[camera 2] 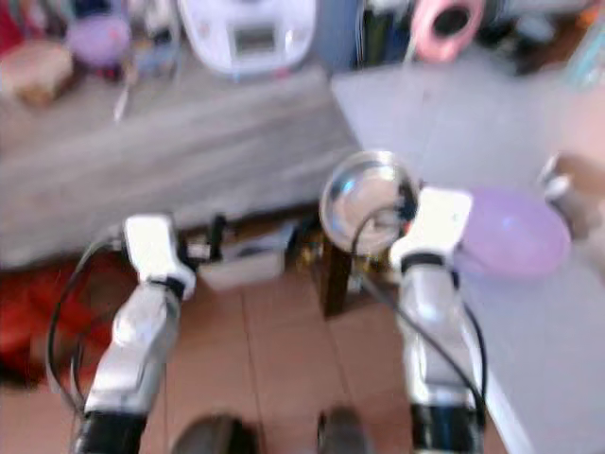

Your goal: Setting the table

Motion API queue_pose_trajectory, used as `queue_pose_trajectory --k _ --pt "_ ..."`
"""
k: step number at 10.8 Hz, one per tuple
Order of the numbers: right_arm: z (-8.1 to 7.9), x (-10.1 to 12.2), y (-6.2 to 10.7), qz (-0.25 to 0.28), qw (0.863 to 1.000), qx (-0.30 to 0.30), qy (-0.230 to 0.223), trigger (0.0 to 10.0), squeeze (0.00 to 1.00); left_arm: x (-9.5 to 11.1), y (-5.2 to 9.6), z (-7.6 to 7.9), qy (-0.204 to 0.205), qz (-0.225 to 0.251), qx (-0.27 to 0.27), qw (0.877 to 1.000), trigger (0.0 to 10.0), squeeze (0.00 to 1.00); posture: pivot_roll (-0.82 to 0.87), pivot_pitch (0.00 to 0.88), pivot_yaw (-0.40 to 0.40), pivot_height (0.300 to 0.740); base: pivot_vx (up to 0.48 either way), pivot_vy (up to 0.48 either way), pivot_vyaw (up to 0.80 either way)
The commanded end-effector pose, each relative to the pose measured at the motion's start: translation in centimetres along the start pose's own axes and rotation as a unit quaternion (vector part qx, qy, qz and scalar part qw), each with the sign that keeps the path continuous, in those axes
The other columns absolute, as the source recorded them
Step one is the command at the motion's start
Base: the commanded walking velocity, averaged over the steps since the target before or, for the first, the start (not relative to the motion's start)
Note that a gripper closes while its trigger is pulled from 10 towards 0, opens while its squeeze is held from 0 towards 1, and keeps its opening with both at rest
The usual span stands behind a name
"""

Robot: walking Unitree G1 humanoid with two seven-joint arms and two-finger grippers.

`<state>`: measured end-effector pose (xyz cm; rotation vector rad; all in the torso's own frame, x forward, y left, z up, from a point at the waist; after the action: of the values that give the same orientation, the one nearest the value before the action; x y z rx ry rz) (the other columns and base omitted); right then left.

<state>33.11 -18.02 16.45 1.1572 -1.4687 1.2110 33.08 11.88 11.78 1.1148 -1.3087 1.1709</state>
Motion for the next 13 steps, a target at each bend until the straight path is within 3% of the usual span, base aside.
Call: queue_pose_trajectory --k 1,4,6,11,13 --pt "-1.3 0.6 -0.1 0.011 1.0 0.024 -0.003 10.0 0.0 -0.1 0.3 -1.3 -0.006 -0.004 0.02 1.0 10.0 0.0 -0.08 0.174 0.027 0.74 0.277 0.39 0.0" --pt "-1.8 1.6 -0.4 0.033 0.998 0.048 0.025 10.0 0.0 0.2 0.2 -1.1 -0.005 0.004 0.021 1.0 10.0 0.0 -0.08 0.169 0.02 0.74 0.0 0.439 0.0" --pt "-1.1 1.6 -0.8 0.033 0.998 0.04 0.027 10.0 0.0 0.2 0.3 -1.1 -0.011 0.006 0.019 1.0 10.0 0.0 -0.08 0.169 0.019 0.74 0.0 0.437 0.0" --pt "-1.4 1.1 -0.9 0.022 0.998 0.052 0.019 10.0 0.0 0.1 0.4 -1.3 -0.018 0.001 0.033 0.999 10.0 0.0 -0.07 0.171 0.017 0.74 0.0 0.437 0.0" --pt "-0.2 1.1 -1.0 0.021 0.999 0.024 0.02 10.0 0.0 -0.1 0.9 -1.7 -0.035 -0.008 0.054 0.998 10.0 0.0 -0.08 0.171 0.019 0.74 0.0 0.0 0.0"
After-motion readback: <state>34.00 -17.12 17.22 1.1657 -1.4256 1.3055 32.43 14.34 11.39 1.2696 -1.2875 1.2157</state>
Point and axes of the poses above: a point about 5 cm out from each wrist's last joint towards the gripper, its own y axis pointing back from the gripper into the wrist, its own x axis along the axis of the wrist's last joint, z = x × y, the point moved 4 cm from there along -y, pointing out of the wrist towards the gripper, and after that the axes turned 6 degrees about -y, right-handed, at the moved point
